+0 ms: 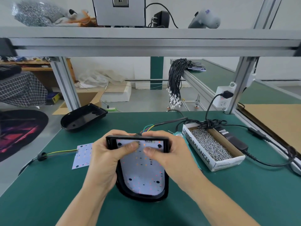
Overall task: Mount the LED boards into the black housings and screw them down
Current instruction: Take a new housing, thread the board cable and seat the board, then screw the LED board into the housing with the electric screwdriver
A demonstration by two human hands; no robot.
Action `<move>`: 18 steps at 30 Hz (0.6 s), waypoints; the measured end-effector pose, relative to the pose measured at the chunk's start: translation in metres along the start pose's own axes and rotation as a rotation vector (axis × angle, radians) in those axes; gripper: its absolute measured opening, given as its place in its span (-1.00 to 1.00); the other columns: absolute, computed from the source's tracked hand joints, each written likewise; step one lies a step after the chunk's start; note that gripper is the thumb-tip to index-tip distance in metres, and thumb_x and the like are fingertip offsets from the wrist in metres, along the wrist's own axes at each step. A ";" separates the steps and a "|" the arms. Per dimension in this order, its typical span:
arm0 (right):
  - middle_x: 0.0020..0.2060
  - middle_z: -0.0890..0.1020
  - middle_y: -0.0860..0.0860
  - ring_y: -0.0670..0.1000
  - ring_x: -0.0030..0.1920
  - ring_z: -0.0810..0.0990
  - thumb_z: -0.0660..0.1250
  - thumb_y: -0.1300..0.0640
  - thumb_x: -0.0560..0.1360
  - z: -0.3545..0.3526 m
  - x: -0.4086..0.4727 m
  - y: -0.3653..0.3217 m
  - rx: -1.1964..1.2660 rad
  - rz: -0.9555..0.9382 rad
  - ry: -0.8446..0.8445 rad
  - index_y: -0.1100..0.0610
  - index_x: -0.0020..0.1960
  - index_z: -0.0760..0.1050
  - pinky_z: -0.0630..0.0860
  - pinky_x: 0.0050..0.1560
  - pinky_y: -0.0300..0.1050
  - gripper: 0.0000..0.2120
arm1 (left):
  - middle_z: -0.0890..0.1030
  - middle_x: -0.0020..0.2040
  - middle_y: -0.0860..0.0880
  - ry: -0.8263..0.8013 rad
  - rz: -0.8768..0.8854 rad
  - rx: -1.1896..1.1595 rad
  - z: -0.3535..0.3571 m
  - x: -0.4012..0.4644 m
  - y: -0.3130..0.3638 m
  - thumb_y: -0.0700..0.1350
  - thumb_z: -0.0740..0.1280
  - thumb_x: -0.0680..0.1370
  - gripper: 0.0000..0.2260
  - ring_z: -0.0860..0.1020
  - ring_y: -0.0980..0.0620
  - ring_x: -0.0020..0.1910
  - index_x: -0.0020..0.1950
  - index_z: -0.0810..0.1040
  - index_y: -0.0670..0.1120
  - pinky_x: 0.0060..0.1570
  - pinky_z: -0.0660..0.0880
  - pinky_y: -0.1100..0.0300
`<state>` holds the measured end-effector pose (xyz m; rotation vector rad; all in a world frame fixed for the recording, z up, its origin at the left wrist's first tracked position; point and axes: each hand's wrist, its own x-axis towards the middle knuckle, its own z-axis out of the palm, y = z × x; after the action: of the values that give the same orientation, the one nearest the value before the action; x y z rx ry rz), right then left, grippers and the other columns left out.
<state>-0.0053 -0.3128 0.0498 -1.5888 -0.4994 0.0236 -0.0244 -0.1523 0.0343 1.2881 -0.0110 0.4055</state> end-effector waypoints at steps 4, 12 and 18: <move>-0.15 0.72 0.06 0.02 -0.16 0.69 0.43 0.36 0.40 -0.009 0.025 0.006 0.146 0.359 -0.075 0.13 -0.15 0.64 0.61 -0.03 -0.09 -0.85 | 0.70 -0.14 -0.19 0.011 -0.369 0.003 0.005 0.012 -0.001 -0.25 0.52 0.19 -0.59 0.67 -0.14 -0.27 0.01 0.58 -0.28 -0.35 0.61 0.07; 0.01 0.60 -0.10 -0.07 0.01 0.57 0.30 -0.17 0.50 -0.062 0.024 0.028 -0.438 0.451 0.014 0.02 0.10 0.55 0.48 0.14 -0.10 -0.69 | 0.67 -0.28 -0.16 0.214 -0.644 0.125 -0.004 0.022 -0.049 -0.34 0.45 0.43 -0.87 0.63 -0.06 -0.40 -0.05 0.61 -0.24 -0.41 0.57 0.11; -0.24 0.46 -0.03 0.06 -0.15 0.47 0.35 -0.21 0.42 -0.087 -0.001 0.048 -1.279 0.556 -0.159 0.11 -0.16 0.40 0.32 -0.25 -0.09 -0.62 | 0.60 -0.09 -0.10 0.250 -0.469 0.579 -0.004 0.017 -0.068 -0.04 0.49 0.39 -0.61 0.58 -0.13 -0.15 0.10 0.44 -0.15 -0.13 0.53 0.00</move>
<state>0.0357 -0.3947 0.0118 -2.9637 -0.1327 0.3024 0.0106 -0.1584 -0.0258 1.7400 0.6494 0.1598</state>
